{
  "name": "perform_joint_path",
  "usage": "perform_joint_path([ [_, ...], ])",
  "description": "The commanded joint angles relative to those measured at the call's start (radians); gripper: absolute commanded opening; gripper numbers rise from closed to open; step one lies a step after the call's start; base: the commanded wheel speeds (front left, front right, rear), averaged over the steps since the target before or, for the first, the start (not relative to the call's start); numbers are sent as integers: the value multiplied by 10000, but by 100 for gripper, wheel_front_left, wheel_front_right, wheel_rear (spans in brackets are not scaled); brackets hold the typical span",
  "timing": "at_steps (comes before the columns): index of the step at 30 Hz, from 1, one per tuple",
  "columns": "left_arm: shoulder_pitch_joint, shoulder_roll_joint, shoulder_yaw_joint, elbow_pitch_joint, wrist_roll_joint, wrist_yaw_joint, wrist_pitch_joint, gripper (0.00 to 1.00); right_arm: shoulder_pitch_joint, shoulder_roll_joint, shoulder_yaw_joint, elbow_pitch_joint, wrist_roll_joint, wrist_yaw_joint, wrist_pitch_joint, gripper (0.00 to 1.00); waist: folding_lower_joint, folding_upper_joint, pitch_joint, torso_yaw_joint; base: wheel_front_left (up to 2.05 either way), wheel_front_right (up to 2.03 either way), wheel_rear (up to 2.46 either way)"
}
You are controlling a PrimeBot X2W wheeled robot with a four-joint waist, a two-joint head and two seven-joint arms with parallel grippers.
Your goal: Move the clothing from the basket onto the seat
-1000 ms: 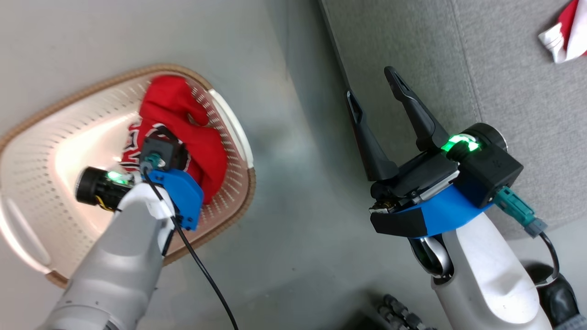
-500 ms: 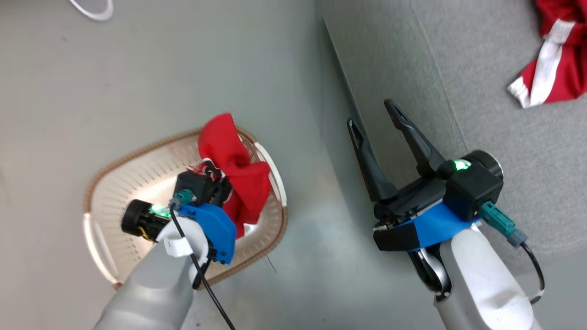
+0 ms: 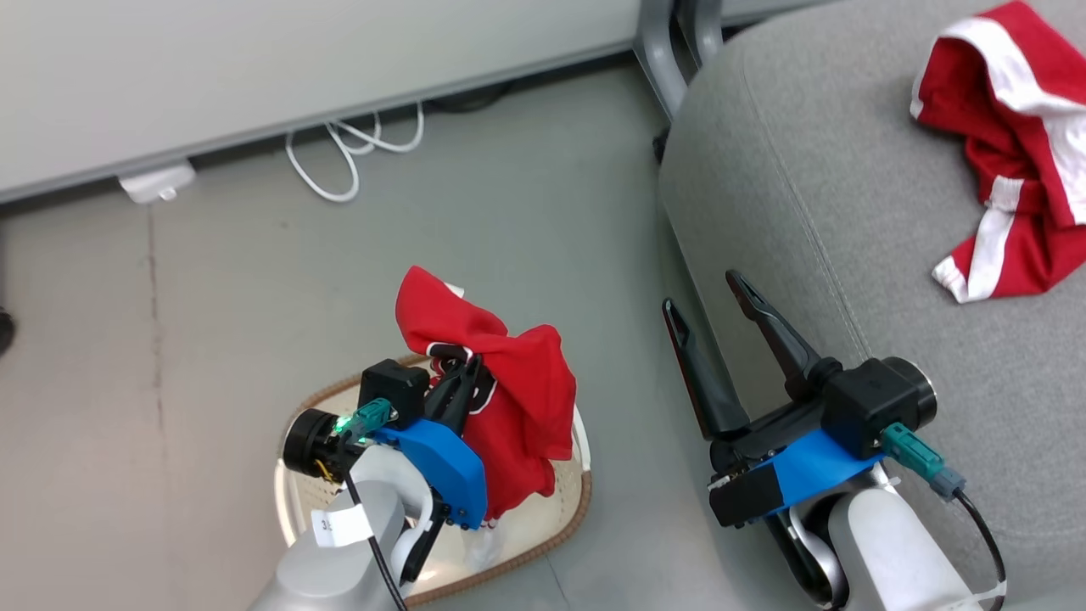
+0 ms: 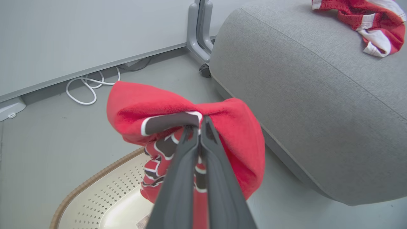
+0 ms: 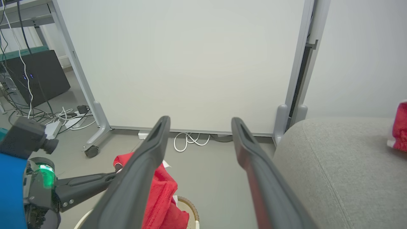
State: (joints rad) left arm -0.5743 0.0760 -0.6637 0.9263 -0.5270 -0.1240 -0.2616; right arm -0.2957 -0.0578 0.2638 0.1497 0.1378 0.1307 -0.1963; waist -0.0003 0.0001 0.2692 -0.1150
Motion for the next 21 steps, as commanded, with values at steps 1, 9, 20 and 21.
perform_joint_path([
  [1,150,-31,71,-186,68,-71,-47,0,182,-52,-15,-71,17,1,58,100,3,-1,-622,397,0,0,0],
  [9,417,-169,222,-983,123,-89,-48,0,850,-86,-93,-220,98,1,439,100,3,-1,-1584,769,0,0,0],
  [20,-455,-256,-616,-1424,-498,-65,-49,0,1329,-25,-86,-187,169,1,644,100,3,-1,-2133,1052,0,0,0],
  [21,-558,-250,-737,-1437,-606,-65,-47,0,1360,-18,-89,-168,189,1,649,100,3,-1,-2159,1083,0,0,0],
])
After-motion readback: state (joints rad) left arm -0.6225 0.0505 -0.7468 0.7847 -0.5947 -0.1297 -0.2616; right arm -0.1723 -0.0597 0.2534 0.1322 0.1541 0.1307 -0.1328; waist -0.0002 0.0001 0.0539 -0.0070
